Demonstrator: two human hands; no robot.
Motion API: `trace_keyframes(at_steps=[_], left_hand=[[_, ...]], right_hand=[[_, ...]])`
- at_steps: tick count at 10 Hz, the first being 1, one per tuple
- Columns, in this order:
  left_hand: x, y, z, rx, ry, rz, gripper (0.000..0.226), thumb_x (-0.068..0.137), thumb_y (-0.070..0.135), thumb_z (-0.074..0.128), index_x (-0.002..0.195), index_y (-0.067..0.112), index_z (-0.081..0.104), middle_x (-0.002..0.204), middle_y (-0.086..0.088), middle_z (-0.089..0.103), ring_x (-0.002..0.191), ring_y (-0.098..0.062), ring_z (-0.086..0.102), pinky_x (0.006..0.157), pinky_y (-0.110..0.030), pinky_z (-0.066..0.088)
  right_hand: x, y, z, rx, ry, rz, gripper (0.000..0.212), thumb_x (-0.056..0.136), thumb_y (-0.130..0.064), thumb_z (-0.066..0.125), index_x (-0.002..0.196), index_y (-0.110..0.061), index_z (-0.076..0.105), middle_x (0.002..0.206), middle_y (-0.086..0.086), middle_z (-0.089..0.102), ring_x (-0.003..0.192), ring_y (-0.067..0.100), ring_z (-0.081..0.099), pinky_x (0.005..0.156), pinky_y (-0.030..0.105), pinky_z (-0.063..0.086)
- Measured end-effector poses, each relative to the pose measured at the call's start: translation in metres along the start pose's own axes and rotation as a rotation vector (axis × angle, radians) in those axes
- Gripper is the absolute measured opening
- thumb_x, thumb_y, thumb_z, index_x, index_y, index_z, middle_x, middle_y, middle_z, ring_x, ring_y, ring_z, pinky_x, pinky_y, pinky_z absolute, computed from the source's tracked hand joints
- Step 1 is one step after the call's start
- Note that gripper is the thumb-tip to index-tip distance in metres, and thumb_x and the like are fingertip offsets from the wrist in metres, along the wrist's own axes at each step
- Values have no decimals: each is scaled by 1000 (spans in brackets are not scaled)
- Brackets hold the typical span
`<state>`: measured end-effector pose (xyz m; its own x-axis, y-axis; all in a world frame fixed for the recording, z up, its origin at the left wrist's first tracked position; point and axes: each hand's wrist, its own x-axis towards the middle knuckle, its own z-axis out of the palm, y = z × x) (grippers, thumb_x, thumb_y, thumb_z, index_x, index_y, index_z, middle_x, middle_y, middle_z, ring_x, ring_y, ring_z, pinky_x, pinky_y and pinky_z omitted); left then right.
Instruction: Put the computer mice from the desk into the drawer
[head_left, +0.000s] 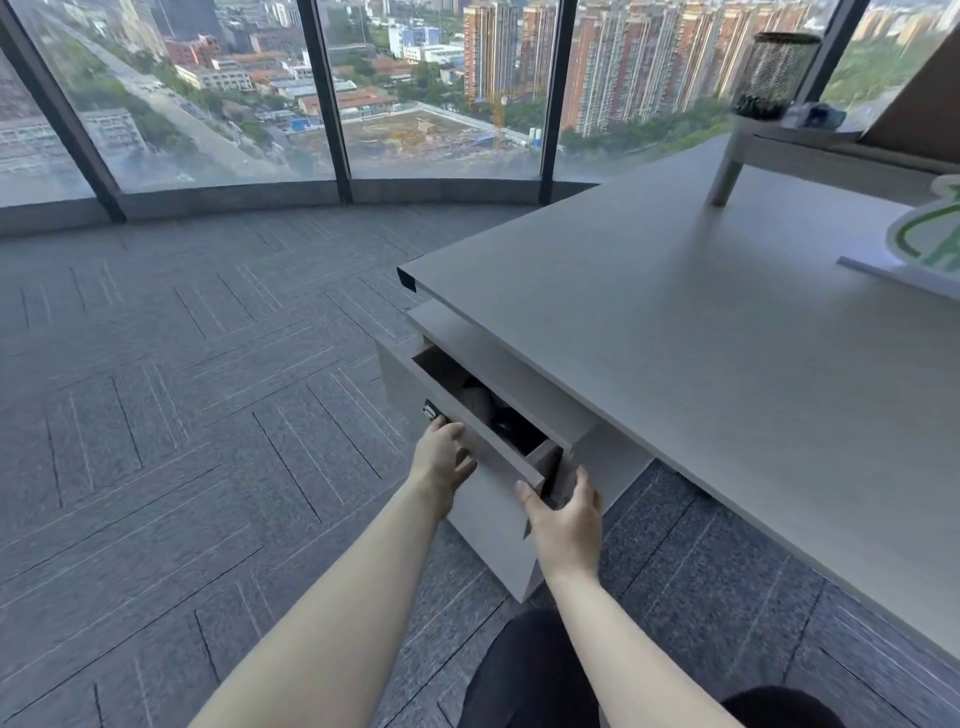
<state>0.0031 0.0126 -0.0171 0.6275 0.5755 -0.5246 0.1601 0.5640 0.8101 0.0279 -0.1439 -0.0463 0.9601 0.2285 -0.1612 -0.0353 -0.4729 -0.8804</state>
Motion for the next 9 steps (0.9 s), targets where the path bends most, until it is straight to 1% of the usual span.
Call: trace_keyframes(at_steps=[1, 2, 3, 4, 5, 6, 7, 8, 9], left_hand=[[11, 1, 15, 0, -16, -1, 22, 91, 13, 44, 98, 25, 61, 98, 7, 63, 101, -22, 58, 92, -35, 49], [20, 2, 27, -37, -4, -9, 17, 94, 20, 43, 94, 26, 60, 99, 7, 62, 104, -24, 56, 94, -38, 47], [30, 2, 34, -104, 7, -27, 17, 96, 31, 44, 91, 23, 59, 120, 2, 56, 117, -30, 55, 100, -42, 46], [36, 1, 39, -104, 2, -25, 27, 97, 40, 40, 110, 21, 54, 134, 1, 52, 123, -32, 54, 100, -42, 46], [37, 1, 39, -83, -3, -13, 36, 97, 45, 36, 122, 24, 50, 143, 1, 48, 121, -31, 55, 101, -41, 44], [39, 3, 37, -84, -10, -17, 54, 97, 50, 32, 141, 21, 42, 148, 2, 44, 115, -29, 56, 101, -40, 44], [35, 2, 34, -62, -34, -9, 62, 96, 54, 28, 148, 20, 33, 153, 2, 39, 127, -32, 51, 104, -41, 42], [27, 2, 30, 40, -5, 6, 62, 97, 51, 28, 145, 14, 39, 151, -8, 41, 130, -35, 48, 107, -43, 40], [6, -16, 13, 188, 96, 1, 41, 98, 36, 36, 121, 8, 54, 135, -13, 55, 111, -32, 59, 91, -39, 45]], right_hand=[[18, 2, -7, 9, -10, 16, 89, 81, -47, 70, 149, -9, 28, 151, 16, 38, 136, 33, 41, 107, 41, 38], [31, 2, -12, 32, -22, 7, 75, 83, -46, 69, 143, -13, 41, 141, 12, 54, 128, 30, 52, 102, 39, 44], [41, 3, -16, 67, -3, 8, 53, 84, -40, 70, 126, -13, 56, 121, 9, 67, 113, 29, 63, 89, 36, 51], [48, 5, -18, 86, 6, 11, 36, 82, -36, 74, 108, -15, 63, 106, 5, 71, 101, 23, 67, 80, 30, 49], [51, 6, -18, 79, 13, -2, 29, 80, -36, 75, 99, -17, 63, 102, 4, 73, 96, 23, 68, 78, 31, 49], [51, 4, -19, 60, 23, -12, 30, 81, -36, 75, 100, -17, 63, 102, 4, 73, 94, 22, 68, 75, 28, 46], [48, 1, -24, 24, -4, -24, 29, 83, -37, 73, 101, -16, 63, 98, 3, 72, 92, 21, 66, 74, 27, 45], [44, -4, -34, -33, -43, -46, 12, 87, -30, 66, 92, -21, 60, 92, -1, 67, 85, 18, 61, 70, 29, 44], [30, -2, -41, -66, -64, -47, 17, 91, -22, 55, 99, -17, 69, 95, -3, 70, 87, 18, 63, 68, 29, 47]])
